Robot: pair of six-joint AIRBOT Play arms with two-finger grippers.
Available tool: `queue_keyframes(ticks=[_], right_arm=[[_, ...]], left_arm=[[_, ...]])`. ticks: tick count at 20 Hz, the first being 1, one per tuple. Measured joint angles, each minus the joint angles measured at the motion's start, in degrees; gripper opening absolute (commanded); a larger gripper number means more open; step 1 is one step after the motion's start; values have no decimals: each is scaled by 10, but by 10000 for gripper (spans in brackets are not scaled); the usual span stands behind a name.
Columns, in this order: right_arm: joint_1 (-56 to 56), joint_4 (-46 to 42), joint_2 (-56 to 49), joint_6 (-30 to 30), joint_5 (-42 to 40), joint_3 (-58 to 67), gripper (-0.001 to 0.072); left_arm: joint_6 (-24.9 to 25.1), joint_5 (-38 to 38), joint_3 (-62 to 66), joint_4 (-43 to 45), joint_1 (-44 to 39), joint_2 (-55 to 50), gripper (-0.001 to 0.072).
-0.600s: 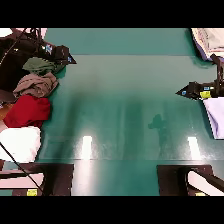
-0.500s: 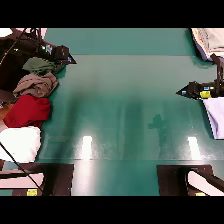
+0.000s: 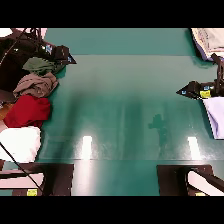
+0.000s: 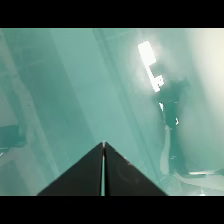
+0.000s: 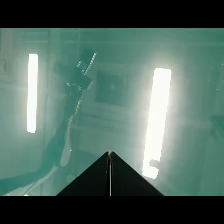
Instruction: Fold the shirts.
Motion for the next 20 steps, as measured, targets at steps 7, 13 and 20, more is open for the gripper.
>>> queue_keyframes(ticks=[7, 13, 20], right_arm=[[0, 0, 0, 0, -10, 0, 18], [0, 0, 0, 0, -24, 0, 18], [0, 1, 0, 10, -2, 0, 18]], left_arm=[[1, 45, 0, 22, 0, 0, 719], [-38, 192, 0, 242, 19, -36, 719], [-61, 297, 0, 331, 103, -170, 719]])
